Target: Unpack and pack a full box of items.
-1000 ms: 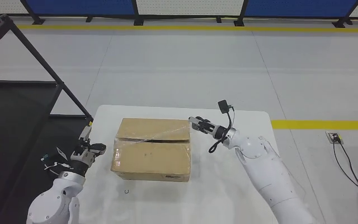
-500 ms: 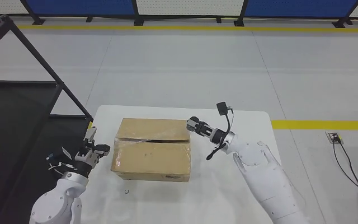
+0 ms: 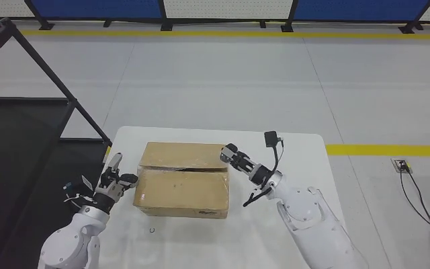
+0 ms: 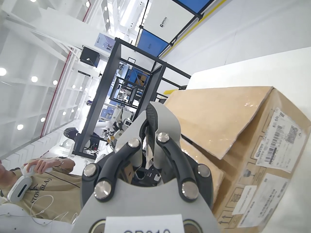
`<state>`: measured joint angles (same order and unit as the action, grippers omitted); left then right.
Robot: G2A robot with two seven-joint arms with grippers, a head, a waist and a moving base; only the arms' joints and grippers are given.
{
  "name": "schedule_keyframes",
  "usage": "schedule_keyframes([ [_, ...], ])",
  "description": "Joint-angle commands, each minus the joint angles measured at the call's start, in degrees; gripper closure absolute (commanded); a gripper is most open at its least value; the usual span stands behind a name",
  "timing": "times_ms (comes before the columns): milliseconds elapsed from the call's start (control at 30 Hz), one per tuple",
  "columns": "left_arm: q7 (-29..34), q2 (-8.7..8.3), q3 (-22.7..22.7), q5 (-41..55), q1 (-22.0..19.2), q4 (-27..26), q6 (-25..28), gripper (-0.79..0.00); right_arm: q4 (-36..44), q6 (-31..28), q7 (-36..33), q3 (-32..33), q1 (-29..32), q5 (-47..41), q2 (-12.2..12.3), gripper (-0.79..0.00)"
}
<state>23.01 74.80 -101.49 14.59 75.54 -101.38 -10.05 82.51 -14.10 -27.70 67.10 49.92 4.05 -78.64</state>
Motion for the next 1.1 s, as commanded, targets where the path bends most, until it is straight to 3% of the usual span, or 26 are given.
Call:
schedule_keyframes([
  [0, 0.47, -0.14, -0.08, 0.12, -0.04, 0.08, 0.05, -0.785, 0.90, 0.80, 0.19, -0.09, 0.79, -0.68, -0.01, 0.000],
  [433, 3.15, -0.66, 1.88, 2.88, -1.85, 1.66, 0.17, -0.785, 3.63, 5.60, 2.63, -0.80, 4.59, -3.64, -0.21, 0.000],
  [900, 2.22, -0.65, 6.74, 6.08, -7.84, 9.49, 0.68, -0.785, 2.13, 10.64, 4.72, -0.38, 5.52, -5.67, -0.39, 0.000],
  [1067, 2.52, -0.86, 6.62, 6.86, -8.10, 9.83, 0.83, -0.785, 1.30, 10.49, 5.12, -0.25, 5.58, -6.34, -0.47, 0.000],
])
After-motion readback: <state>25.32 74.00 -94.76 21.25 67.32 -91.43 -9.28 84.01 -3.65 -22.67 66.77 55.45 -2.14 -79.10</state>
